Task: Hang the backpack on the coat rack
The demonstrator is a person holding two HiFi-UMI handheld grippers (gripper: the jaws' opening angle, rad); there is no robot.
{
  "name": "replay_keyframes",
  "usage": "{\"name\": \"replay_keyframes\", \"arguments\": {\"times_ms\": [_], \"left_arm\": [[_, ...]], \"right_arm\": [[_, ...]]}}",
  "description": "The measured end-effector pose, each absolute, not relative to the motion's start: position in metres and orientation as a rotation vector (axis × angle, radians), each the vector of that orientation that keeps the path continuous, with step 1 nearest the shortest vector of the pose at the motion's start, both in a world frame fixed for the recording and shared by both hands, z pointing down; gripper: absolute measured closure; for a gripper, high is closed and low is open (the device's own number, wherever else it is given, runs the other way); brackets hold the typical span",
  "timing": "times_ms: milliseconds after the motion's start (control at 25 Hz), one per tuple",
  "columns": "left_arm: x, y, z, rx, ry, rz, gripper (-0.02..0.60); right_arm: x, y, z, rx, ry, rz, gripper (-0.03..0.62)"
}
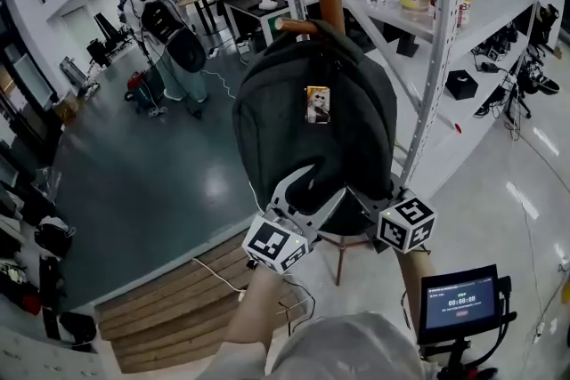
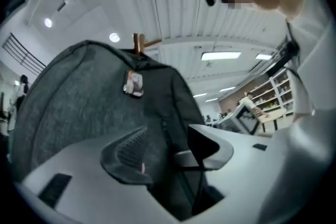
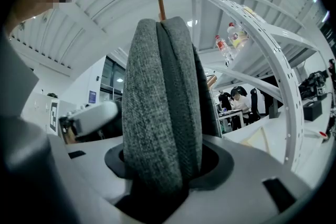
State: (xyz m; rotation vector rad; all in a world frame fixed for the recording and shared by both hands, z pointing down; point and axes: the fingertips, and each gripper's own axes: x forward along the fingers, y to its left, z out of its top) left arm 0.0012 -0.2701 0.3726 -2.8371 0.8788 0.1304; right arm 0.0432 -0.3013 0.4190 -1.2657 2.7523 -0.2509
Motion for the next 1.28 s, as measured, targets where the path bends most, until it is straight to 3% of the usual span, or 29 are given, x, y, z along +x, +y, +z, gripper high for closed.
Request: {"name": "replay_keyframes", "arguments": {"times_ms": [120, 160, 400, 600, 920, 1080, 1280], "left_arm": [[0.006, -0.302, 0.392, -2.633, 1.123, -0.032, 0.428], [0.006, -0.307, 0.394, -2.596, 1.166, -0.036, 0.433], [0.008, -0.308, 0.392, -2.733, 1.192, 0.067, 0.433], [-0.005, -0.315, 0.399, -2.787, 1.269, 0.158, 0.433], [-0.011, -0.319, 0.404, -2.838, 1.309, 0.180, 0.436], [-0.022, -0.327, 0.404, -2.821, 1.374, 0.182, 0.436], [-0.039, -0.339, 0.414, -2.842, 1.481, 0.254, 0.437]], "right_arm": [[0.037, -0.294, 0.429, -1.232, 2.813, -0.254, 0.397], [0.034, -0.292, 0.431, -1.217, 2.827, -0.260, 0.398], [0.035, -0.279, 0.431, -1.128, 2.844, -0.295, 0.396], [0.023, -0.267, 0.440, -0.967, 2.894, -0.336, 0.338], [0.016, -0.259, 0.454, -1.053, 2.945, -0.228, 0.338], [0.030, -0.249, 0.468, -1.185, 2.955, -0.155, 0.339], [0.071, -0.224, 0.439, -1.016, 2.632, -0.397, 0.341]]}}
